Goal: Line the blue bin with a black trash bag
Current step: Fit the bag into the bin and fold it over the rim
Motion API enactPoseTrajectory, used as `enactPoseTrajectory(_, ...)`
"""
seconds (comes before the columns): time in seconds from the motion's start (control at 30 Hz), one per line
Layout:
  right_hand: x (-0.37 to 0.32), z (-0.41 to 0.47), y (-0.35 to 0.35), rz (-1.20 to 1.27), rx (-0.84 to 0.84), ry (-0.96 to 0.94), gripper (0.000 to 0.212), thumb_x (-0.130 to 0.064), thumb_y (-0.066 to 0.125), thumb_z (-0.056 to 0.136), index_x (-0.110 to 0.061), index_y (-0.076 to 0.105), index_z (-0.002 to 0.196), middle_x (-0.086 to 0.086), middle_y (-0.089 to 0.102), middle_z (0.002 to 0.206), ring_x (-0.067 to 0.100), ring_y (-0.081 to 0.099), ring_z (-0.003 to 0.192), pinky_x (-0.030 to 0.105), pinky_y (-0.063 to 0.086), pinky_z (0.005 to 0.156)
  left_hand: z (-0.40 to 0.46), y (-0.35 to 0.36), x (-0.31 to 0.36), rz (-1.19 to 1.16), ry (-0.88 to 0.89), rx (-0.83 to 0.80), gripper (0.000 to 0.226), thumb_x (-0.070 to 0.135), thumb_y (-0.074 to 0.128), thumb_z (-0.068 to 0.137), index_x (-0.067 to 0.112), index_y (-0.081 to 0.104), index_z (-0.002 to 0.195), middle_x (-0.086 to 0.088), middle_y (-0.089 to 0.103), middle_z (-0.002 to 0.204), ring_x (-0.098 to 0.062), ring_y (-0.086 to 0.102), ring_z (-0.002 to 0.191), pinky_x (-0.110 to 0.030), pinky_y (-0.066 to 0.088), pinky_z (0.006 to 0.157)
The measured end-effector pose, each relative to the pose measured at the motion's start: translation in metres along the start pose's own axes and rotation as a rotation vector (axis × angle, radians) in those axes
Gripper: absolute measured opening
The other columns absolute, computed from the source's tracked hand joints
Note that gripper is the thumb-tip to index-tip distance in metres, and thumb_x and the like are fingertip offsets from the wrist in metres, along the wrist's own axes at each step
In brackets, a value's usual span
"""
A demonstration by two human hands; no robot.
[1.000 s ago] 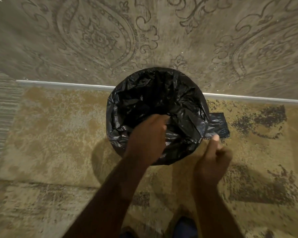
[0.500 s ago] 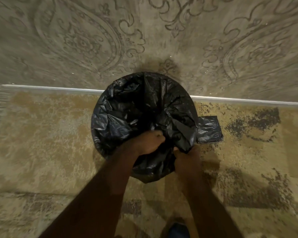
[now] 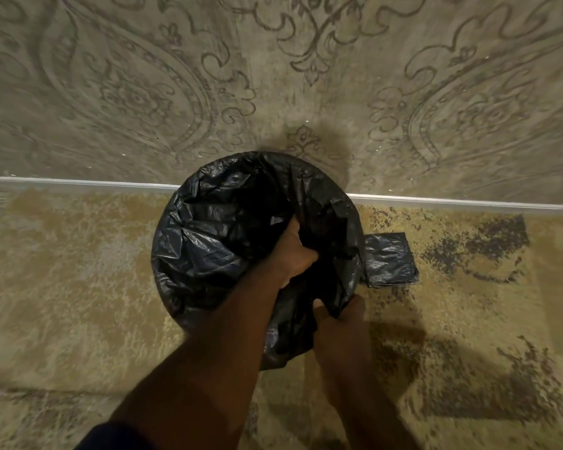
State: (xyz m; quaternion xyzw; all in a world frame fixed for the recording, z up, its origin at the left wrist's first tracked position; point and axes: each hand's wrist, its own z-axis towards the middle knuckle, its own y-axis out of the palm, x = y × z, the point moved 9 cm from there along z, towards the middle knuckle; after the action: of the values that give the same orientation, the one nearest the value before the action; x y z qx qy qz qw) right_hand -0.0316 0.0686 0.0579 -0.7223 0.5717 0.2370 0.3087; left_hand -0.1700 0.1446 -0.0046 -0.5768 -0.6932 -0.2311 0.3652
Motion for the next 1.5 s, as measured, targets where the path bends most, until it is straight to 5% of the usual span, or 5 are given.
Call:
enactPoseTrajectory(0.67,0.009,-0.002,0.008,0.106,-0.059,0.017,0.021,-0.019,0.049,0.102,-0.026,0.042,0.12,-0.005,0.056,0.116,0.014,0.061,0.098,0.033,0.056,0.077,-0.034,-0.05,-0.039,0.938,-0.107,-0.356,0.058,0.045,0.036,0.102,0.019,0.029,0.153,-0.008,0.017,0.164,-0.024,0.017,0.15,-0.033,0.01,0.122)
enactPoseTrajectory(0.97,0.006,-0.009,-0.009,0.181,0.061,0.038,0.039,-0.027,0.063,0.094,-0.016,0.042,0.126,0.002,0.062,0.112,0.014,0.065,0.093,0.022,0.058,0.057,-0.128,-0.172,0.093,0.348,0.644,0.484,0.019,0.017,0.063,0.091,0.024,0.068,0.108,0.022,0.066,0.097,0.009,0.063,0.086,-0.008,0.047,0.073)
enactPoseTrajectory(1.1,-0.064,-0.046,-0.037,-0.528,0.47,-0.557,0.056,-0.033,0.067,0.089,-0.005,0.048,0.134,0.016,0.053,0.126,0.028,0.053,0.114,0.044,0.051,0.089,-0.177,-0.234,0.064,0.408,0.568,0.912,0.031,0.016,0.067,0.081,0.024,0.064,0.111,0.01,0.051,0.106,-0.014,0.057,0.093,-0.031,0.049,0.072)
enactPoseTrajectory(1.23,-0.095,-0.053,0.06,-0.908,-0.123,-1.022,0.026,-0.019,0.054,0.096,-0.017,0.06,0.122,0.004,0.058,0.12,0.019,0.057,0.104,0.031,0.049,0.082,-0.188,-0.2,0.043,0.726,0.497,0.794,0.026,0.022,0.066,0.083,0.019,0.073,0.107,-0.015,0.054,0.123,-0.038,0.05,0.112,-0.04,0.041,0.091)
enactPoseTrajectory(1.5,-0.034,0.067,0.132,-1.325,-0.555,-0.211,0.048,-0.024,0.051,0.1,-0.003,0.045,0.143,0.018,0.046,0.148,0.035,0.047,0.131,0.03,0.043,0.106,-0.137,-0.111,0.069,0.976,0.556,0.446,0.046,0.029,0.047,0.095,0.02,0.052,0.14,-0.01,0.024,0.16,-0.027,0.024,0.146,-0.034,0.016,0.12)
